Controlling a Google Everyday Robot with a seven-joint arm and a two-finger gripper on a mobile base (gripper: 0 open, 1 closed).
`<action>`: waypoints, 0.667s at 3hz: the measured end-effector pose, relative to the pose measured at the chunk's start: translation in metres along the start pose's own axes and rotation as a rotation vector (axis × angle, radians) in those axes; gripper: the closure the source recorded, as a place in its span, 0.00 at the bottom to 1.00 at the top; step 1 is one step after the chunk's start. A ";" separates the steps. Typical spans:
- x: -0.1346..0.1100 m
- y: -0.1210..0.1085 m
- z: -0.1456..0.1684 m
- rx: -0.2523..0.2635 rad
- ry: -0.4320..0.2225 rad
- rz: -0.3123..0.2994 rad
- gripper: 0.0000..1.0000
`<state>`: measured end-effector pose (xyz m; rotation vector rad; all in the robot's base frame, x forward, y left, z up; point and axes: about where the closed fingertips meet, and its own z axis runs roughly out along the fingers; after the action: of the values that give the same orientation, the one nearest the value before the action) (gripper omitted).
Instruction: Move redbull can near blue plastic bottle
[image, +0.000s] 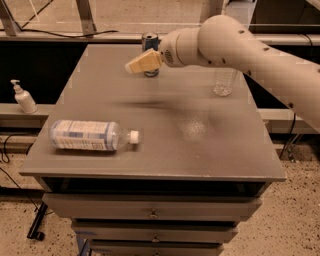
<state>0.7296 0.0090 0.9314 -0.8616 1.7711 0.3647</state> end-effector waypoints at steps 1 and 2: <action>-0.008 -0.016 0.035 -0.011 -0.038 0.009 0.00; -0.006 -0.030 0.055 -0.018 -0.053 0.021 0.18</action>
Offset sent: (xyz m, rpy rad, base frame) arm 0.0881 0.0118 -0.0166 0.0796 -0.0209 0.0136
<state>0.7893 0.0247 0.9211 -0.8388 1.7311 0.4146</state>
